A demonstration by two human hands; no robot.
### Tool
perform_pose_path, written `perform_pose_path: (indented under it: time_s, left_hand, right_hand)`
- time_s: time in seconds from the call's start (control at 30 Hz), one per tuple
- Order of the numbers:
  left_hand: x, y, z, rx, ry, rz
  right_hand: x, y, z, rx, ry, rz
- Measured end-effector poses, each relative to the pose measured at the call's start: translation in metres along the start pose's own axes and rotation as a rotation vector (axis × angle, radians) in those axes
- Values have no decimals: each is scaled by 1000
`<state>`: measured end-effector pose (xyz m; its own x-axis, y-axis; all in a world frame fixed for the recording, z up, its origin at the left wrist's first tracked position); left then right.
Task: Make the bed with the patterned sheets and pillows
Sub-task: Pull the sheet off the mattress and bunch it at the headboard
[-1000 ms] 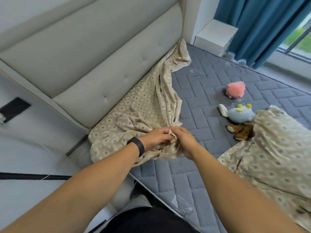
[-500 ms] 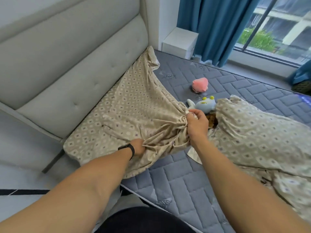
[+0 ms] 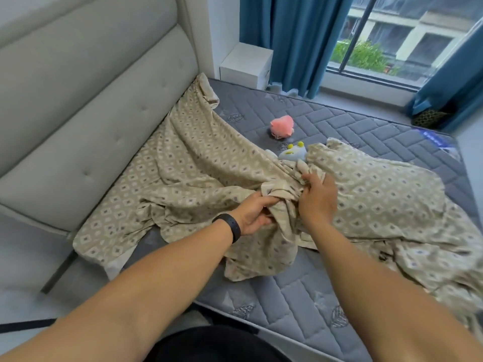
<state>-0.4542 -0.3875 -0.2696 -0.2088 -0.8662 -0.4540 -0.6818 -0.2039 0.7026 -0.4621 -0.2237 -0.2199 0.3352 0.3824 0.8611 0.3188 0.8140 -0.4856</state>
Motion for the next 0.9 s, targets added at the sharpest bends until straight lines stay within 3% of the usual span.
perform_pose_path:
  time_s: [0.2,0.3,0.47,0.9]
  left_hand:
    - [82,-35,-19,100,199,-25]
    - [105,-39,-27,112,243,-30]
    - [153,-28,-27,189,244,169]
    - [416,-41,-57,279,613,406]
  right_hand:
    - [-38,-14,-26,84,-126,-85]
    - [-74,-29,-47,79,-332,-196]
    - [-119,-63,-83,-107,-689,-317]
    - [-275,-230,-146,318,-1095,-348]
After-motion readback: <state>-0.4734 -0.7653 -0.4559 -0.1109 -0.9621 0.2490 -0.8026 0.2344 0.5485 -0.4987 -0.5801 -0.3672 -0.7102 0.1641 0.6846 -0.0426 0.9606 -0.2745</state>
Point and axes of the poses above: each hand's wrist, its own z-axis towards the middle knuckle, its own x-axis out of the back of the hand, y = z × x, the point moved 6 cm from there along z, towards the middle knuckle, and after that the axes turned 1 degree about -z, right-handed, at the moved point
